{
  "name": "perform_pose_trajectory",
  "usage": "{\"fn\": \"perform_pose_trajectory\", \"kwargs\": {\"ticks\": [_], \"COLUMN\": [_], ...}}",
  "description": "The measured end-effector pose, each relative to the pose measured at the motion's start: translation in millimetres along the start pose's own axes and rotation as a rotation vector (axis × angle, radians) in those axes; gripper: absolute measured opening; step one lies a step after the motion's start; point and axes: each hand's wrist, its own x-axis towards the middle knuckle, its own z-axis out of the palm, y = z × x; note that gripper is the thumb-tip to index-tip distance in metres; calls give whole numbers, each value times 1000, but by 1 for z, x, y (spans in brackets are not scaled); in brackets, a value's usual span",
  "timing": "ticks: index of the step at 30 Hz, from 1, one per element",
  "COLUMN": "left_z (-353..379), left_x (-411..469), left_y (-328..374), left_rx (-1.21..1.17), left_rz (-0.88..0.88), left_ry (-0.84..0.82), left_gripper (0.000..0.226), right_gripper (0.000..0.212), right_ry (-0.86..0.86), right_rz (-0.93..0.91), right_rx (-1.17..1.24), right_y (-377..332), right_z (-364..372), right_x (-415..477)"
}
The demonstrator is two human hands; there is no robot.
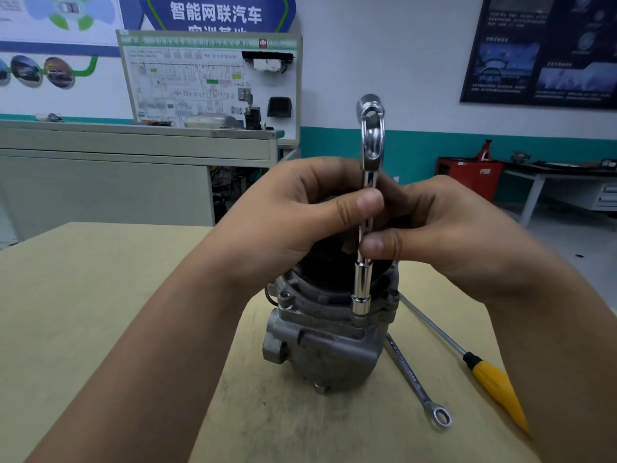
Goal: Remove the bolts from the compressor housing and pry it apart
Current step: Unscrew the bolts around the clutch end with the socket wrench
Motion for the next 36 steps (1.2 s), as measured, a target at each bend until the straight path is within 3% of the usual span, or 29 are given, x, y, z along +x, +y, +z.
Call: {"fn": "perform_pose_trajectory", "kwargs": {"ticks": [3, 12, 16, 19, 25, 36], "left_z": [0, -1, 1, 2, 5, 3], "left_x": [0, 0, 0, 0, 1, 0], "left_y": [-1, -1, 0, 1, 1, 4], "left_rx": [-14, -31, -21, -2, 1, 28], "left_rz": [4, -6, -7, -15, -38, -13], "left_ry": [-6, 3, 16, 40, 77, 10], "left_gripper": [20, 10, 13, 27, 28, 13], "right_gripper": [22, 13, 33, 35, 42, 26], "right_ry": [-9, -28, -31, -34, 27, -22], "right_rz": [-7, -9, 15, 17, -4, -28], "right_rx": [2, -57, -97, -118, -216, -111], "right_y": [0, 2, 0, -4, -5, 1], "right_z": [0, -5, -5, -1, 4, -2], "right_x": [0, -1, -2, -2, 0, -1]}}
